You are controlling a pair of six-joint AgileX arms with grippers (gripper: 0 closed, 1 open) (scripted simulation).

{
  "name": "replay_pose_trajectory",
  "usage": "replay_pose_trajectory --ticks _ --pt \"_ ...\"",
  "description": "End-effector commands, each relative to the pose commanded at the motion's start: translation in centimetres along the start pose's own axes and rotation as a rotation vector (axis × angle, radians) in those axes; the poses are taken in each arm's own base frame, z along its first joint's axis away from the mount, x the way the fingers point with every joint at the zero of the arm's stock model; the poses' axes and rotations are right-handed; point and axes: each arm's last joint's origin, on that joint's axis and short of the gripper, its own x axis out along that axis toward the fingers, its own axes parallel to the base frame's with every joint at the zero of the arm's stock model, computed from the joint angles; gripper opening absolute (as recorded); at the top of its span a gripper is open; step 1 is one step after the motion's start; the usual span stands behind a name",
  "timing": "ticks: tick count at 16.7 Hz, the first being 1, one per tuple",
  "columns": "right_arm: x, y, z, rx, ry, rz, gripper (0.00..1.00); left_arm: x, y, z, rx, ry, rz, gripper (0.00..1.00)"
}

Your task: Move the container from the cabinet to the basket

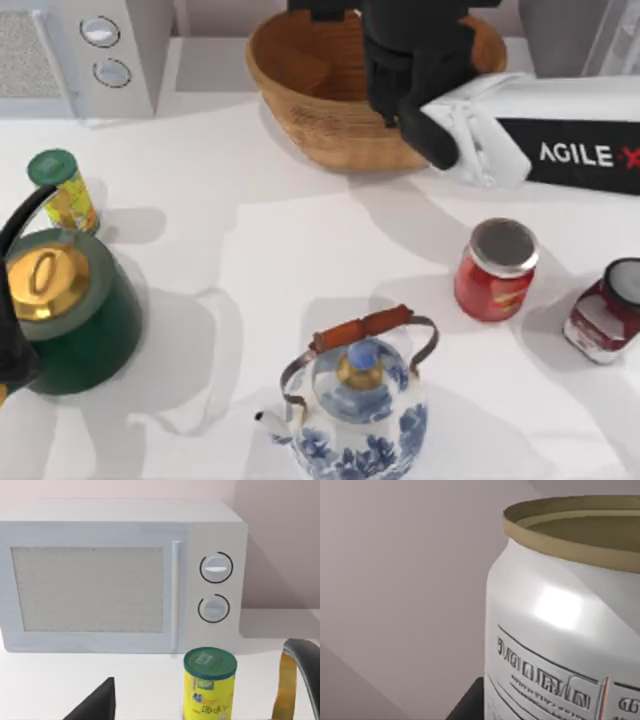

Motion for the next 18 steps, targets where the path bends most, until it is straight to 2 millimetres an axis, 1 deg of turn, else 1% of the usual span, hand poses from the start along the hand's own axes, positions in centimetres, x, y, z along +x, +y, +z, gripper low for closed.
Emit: replay_pose_trajectory --ticks 4,8,18 --pt "1.7 0.2 -0.4 0.005 -0.01 0.002 0.0 0.0 0.0 0.0 0.0 0.0 0.0 1.0" --pt "1.8 0.2 -0.4 0.005 -0.01 0.002 0.0 0.0 0.0 0.0 0.0 0.0 0.0 1.0" --pt "1.8 0.2 -0.4 0.005 -0.01 0.002 0.75 0.0 0.0 0.0 0.0 0.0 0.0 1.0"
